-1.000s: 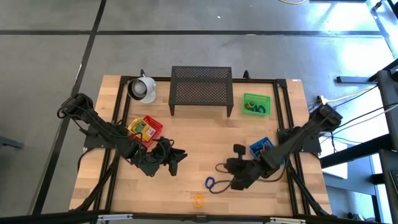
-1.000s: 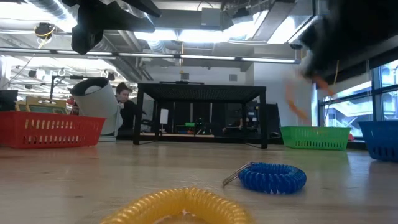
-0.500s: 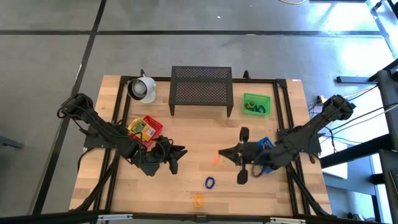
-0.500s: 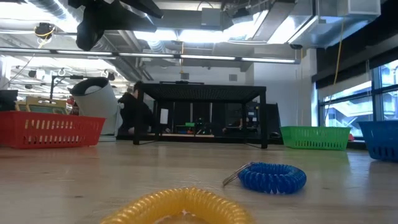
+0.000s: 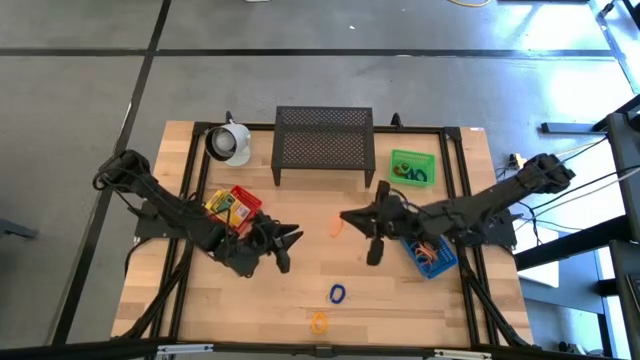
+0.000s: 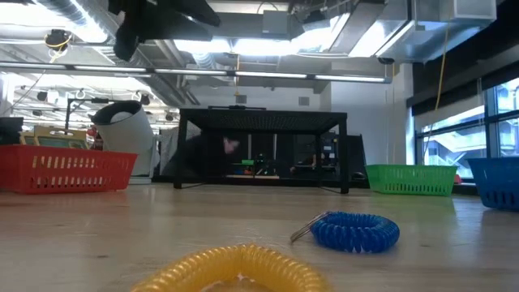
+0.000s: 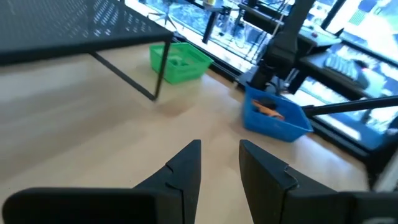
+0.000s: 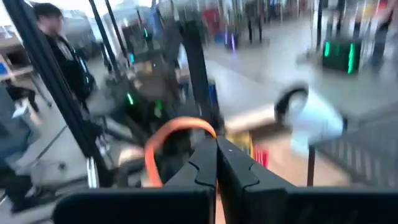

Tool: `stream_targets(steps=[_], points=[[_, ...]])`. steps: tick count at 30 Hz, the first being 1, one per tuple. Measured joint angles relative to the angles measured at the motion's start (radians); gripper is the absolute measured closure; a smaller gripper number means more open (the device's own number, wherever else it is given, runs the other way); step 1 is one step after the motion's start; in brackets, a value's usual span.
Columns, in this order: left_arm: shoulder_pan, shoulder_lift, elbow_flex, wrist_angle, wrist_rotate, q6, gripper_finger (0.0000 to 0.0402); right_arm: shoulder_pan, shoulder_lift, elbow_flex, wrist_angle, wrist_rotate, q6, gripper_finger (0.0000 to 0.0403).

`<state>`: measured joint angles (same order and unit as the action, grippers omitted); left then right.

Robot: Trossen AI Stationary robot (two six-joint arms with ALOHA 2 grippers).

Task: Pick & Place Office Desk Supplies
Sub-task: Put the orange rubber band into the blue bin

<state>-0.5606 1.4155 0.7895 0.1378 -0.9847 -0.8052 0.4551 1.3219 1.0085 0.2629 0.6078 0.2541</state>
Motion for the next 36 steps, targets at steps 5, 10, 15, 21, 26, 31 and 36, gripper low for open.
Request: stream_targets(steps=[5,10,15,21,26,31,36], points=[[0.043,0.0,0.0,-0.004,0.0,0.09,0.03,-0.073,-0.02,0.0,-0.349,-0.131,0.293,0.0401],[0.085,0.0,0.0,-0.007,0.017,0.178,0.03,-0.086,-0.053,0.0,-0.634,-0.188,0.469,0.0401],[0.139,0.0,0.0,-0.008,0.021,0.25,0.03,-0.081,-0.09,0.0,-0.846,-0.208,0.565,0.0401],[0.219,0.0,0.0,-0.008,0.129,0.254,0.03,-0.075,-0.115,0.0,-1.187,-0.305,0.762,0.0401],[0.27,0.0,0.0,-0.008,0.234,0.253,0.03,-0.032,-0.114,0.0,-1.426,-0.447,0.885,0.0399],[0.291,0.0,0.0,-0.007,0.278,0.247,0.03,0.019,-0.114,0.0,-1.566,-0.51,0.963,0.0397],[0.291,0.0,0.0,-0.007,0.281,0.242,0.03,0.046,-0.112,-0.005,-1.667,-0.51,1.03,0.0396]])
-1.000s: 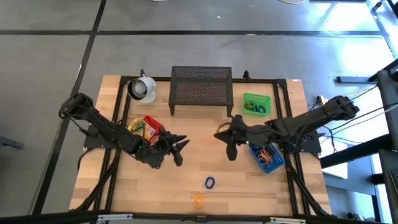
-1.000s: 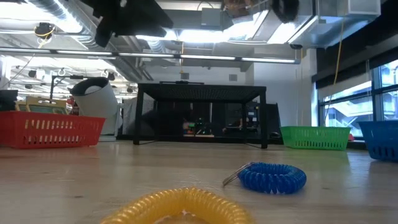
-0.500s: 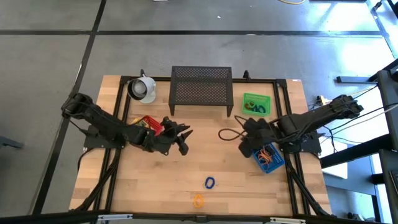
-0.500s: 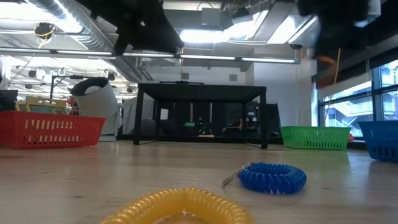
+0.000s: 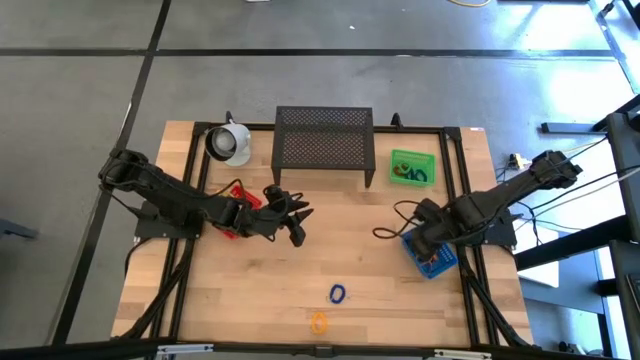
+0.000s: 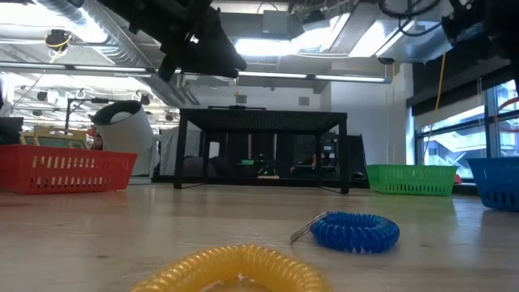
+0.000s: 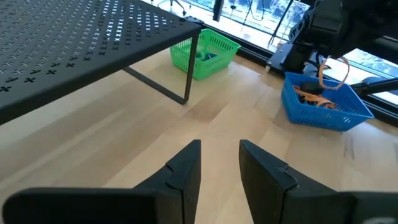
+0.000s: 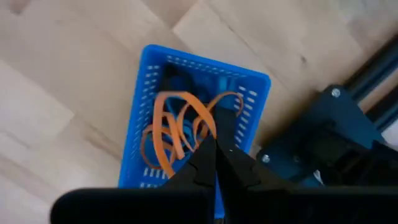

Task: Pick & Place Office Desk Supplies
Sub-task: Put the orange rubber band into the blue bin

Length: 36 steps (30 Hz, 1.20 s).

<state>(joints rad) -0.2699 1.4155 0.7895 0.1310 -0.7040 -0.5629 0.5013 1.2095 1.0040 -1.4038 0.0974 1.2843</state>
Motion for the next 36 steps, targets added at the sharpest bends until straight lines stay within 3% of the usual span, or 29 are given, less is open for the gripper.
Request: stream_targets(steps=[10,20,26,36], points=[[0.0,0.0,0.0,0.0,0.0,-0.011,0.03,0.0,0.001,-0.145,0.077,-0.038,0.102,0.0395],[-0.003,0.0,0.0,0.001,0.0,-0.03,0.03,0.0,0.001,-0.156,0.103,-0.027,0.099,0.038],[-0.003,0.0,0.0,0.001,0.0,-0.044,0.03,0.0,0.001,-0.156,0.103,-0.027,0.101,0.0324],[-0.01,0.0,0.0,0.001,0.006,-0.079,0.03,0.0,0.001,-0.156,0.173,-0.077,0.096,0.0199]])
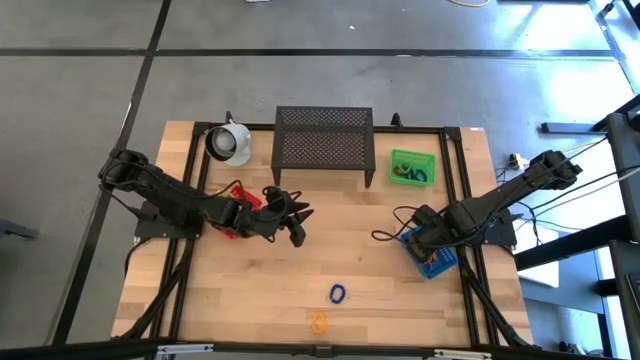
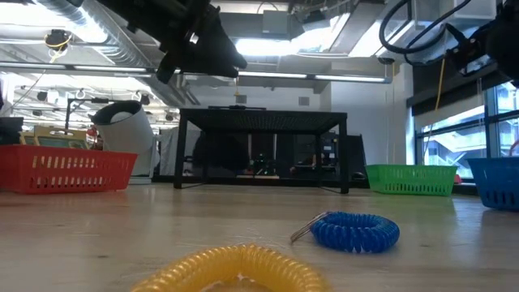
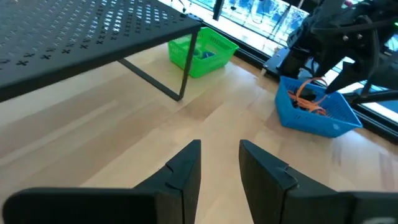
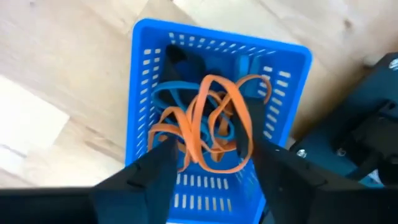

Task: Pick & Place Office Desk Supplies
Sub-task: Put the orange rubber band into the blue bin

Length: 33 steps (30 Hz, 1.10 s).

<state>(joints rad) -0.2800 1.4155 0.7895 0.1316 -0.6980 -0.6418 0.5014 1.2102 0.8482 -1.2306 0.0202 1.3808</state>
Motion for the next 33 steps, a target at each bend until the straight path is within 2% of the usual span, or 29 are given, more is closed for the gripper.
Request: stream_targets(steps=[6,11,22,33], points=[[-0.021,0.0,0.0,0.0,0.011,0.0,0.03,0.0,0.0,0.0,0.005,-0.039,-0.001,0.0171],[-0.028,0.0,0.0,0.0,0.011,0.0,0.03,0.0,0.0,0.005,0.002,-0.04,-0.001,0.0177],[-0.028,0.0,0.0,0.0,0.011,-0.001,0.03,0.0,0.0,0.135,-0.062,0.007,-0.032,0.0195],[-0.039,0.0,0.0,0.0,0.015,-0.026,0.03,0.0,0.0,0.139,-0.101,0.018,-0.032,0.0195]])
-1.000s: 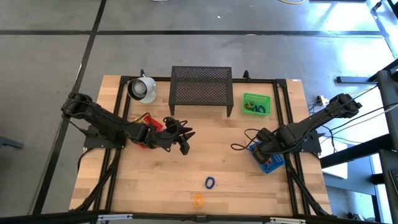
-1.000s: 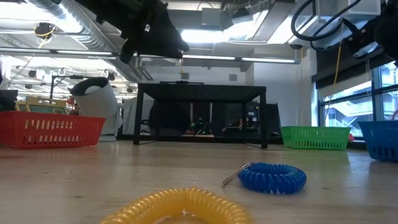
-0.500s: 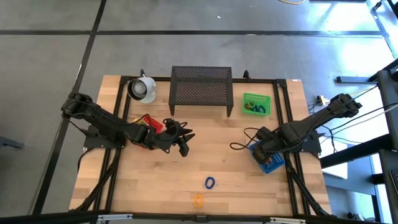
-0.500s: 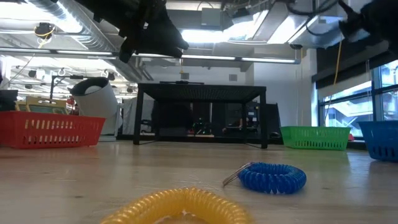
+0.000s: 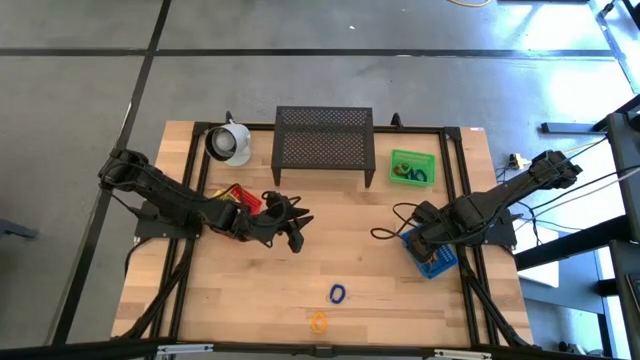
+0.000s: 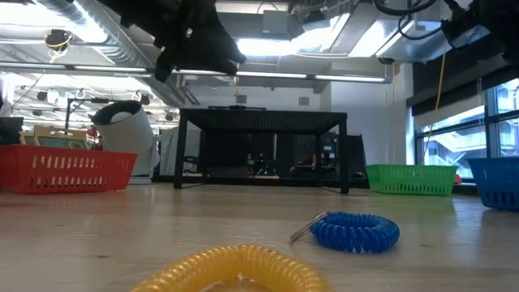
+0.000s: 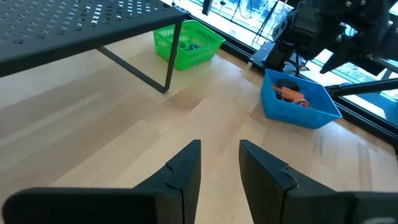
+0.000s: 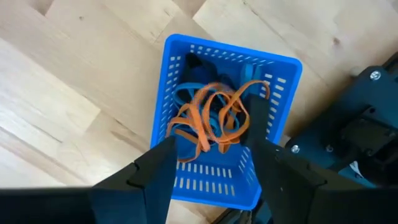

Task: Pick & Place Office Desk Supplies
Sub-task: Put the orange rubber band into the blue bin, then put the blue spring keychain into the green bin

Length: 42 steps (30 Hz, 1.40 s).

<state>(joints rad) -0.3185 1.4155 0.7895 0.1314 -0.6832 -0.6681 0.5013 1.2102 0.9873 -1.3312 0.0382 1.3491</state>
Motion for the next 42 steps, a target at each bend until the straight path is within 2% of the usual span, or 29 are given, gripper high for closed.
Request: stream_targets(steps=[9,13,15,19,21,24,28,31,42], points=[[-0.022,0.0,0.0,0.0,-0.001,0.0,0.03,0.0,0.0,0.0,0.003,0.026,-0.007,0.0195],[-0.022,0.0,0.0,0.0,-0.001,-0.003,0.03,0.0,0.0,0.0,0.098,0.043,-0.083,0.0195],[-0.022,0.0,0.0,0.0,0.004,-0.002,0.03,0.001,0.0,0.0,0.194,0.091,-0.146,0.0195],[-0.022,0.0,0.0,0.0,0.025,-0.002,0.03,0.012,0.002,0.0,0.419,0.261,-0.32,0.0195],[-0.025,0.0,0.0,0.0,0.04,-0.002,0.03,0.014,0.016,0.001,0.528,0.329,-0.46,0.0195],[-0.042,0.0,0.0,0.002,0.057,-0.002,0.03,0.014,0.054,0.001,0.661,0.373,-0.702,0.0195],[-0.084,0.0,0.0,0.008,0.059,-0.028,0.03,0.011,0.127,0.001,0.799,0.374,-0.975,0.0195],[-0.122,0.0,0.0,0.008,0.059,-0.063,0.03,0.006,0.192,0.001,0.885,0.366,-1.102,0.0195],[-0.271,0.0,0.0,0.008,0.073,-0.342,0.03,0.011,0.471,0.001,1.287,0.108,-1.123,0.0195]])
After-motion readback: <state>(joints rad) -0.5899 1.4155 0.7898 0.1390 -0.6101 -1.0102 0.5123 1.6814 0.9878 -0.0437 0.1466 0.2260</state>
